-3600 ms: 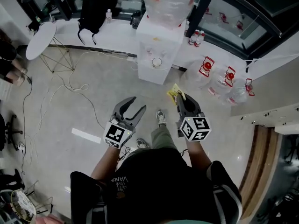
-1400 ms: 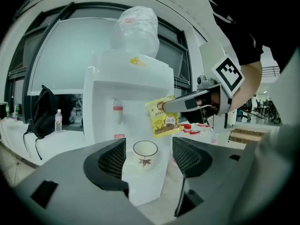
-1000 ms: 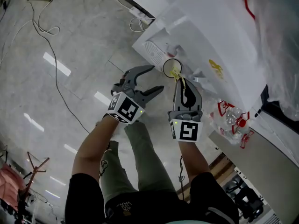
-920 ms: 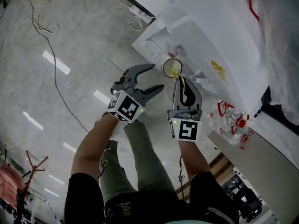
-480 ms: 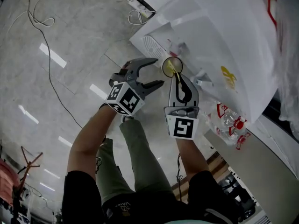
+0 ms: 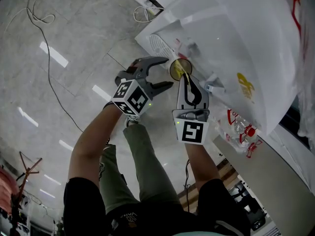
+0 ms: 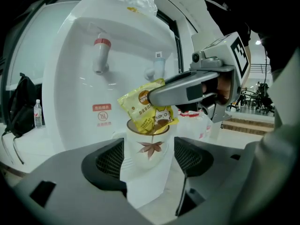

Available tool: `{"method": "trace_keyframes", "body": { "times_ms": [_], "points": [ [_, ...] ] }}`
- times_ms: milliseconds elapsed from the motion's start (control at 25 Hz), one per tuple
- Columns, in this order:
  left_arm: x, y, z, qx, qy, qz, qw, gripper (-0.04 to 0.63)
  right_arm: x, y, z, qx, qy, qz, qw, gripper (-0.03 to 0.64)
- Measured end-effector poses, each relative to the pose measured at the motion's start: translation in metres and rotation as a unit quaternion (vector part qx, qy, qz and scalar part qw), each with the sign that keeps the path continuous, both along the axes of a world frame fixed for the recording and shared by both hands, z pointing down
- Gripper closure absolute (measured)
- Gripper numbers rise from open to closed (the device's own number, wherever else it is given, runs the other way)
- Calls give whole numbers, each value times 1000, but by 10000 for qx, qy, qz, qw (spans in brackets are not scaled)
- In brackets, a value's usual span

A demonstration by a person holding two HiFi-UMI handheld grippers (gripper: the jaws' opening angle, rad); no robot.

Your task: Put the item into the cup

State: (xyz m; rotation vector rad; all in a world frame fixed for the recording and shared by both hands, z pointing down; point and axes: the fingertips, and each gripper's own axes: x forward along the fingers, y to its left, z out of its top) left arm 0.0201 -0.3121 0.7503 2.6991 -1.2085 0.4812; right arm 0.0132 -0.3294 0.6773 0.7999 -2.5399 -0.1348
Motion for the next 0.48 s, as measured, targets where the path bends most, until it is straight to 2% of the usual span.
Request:
{"method": "trace_keyframes", "body": {
  "times_ms": [480],
  "points": [
    [6,-9,10,-53,31,-90,9999,261,-8,-7,12,203,265,-262,9991,568]
  ]
}}
